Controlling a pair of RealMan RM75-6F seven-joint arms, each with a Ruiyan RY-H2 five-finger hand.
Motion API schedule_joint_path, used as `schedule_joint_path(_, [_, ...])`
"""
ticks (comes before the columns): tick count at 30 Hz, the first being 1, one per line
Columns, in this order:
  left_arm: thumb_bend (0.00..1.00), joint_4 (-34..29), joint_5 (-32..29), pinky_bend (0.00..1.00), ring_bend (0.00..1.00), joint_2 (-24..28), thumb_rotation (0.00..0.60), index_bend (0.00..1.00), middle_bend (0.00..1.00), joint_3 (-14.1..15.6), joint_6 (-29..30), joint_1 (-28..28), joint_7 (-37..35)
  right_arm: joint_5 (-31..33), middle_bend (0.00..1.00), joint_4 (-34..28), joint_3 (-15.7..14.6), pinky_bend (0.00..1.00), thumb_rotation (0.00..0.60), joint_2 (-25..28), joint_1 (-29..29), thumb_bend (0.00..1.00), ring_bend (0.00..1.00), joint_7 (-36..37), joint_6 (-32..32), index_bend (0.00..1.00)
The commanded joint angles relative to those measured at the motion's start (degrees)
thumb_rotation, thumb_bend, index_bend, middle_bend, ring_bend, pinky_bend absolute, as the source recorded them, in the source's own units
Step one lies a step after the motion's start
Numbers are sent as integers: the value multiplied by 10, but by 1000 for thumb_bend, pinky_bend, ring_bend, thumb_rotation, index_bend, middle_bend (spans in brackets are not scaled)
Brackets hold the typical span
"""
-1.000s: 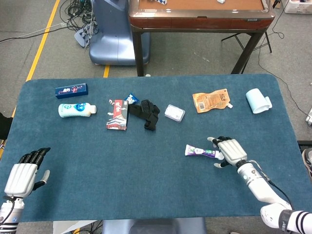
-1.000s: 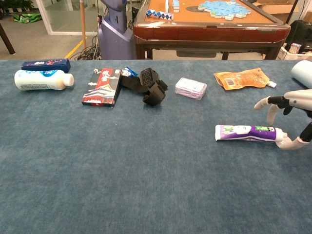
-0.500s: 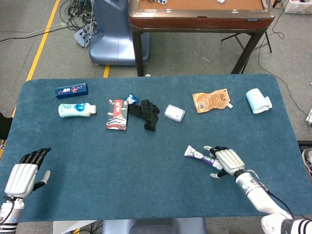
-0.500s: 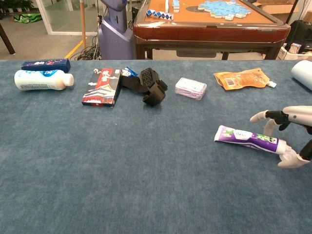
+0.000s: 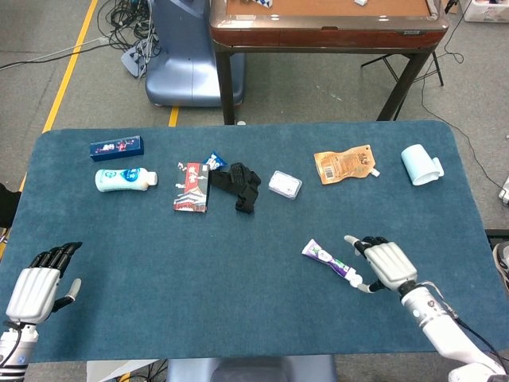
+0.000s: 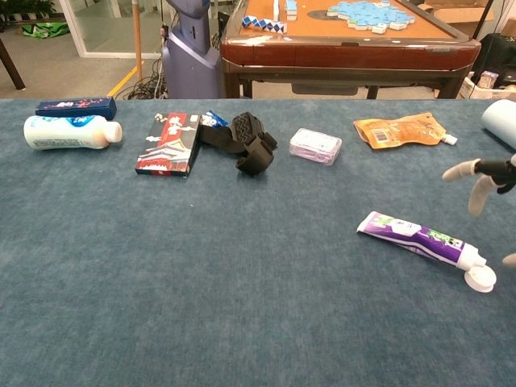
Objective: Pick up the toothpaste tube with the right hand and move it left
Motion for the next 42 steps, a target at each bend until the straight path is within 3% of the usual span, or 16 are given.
schedule_joint_path(1, [376,-2,2,189,171,0,600,116,163,1,3,2,1,-59,341,36,12,190,600,4,18,146,179,-44,26,91])
schedule_joint_path(7, [376,-10,2,189,171,3,600,116,163,3,9,7,5,-104,238,118,11,187,600,-37,52,6,136,-83,7,91])
schedule_joint_path(17, [376,-19,-1,189,171,9,600,116,163,5,11,13,7,-163,115,239,-10,129,600,-124,81,0,59,-56,3,63])
schedule_joint_path(24, [376,-19,-3,188,171,9,600,116,163,7,7,14,7,-209,78,281,-32,108,600,-153,80,0,49,-33,37,6])
schedule_joint_path(37, [376,-19,0,184,171,9,600,116,163,7,6,13,5,-229,78,235,-43,107,600,-167,71,0,48,14,77,0])
schedule_joint_path(42, [376,-20,1,183,171,12,600,116,163,6,10,15,4,-224,80,202,-39,107,600,-146,73,0,49,18,79,0])
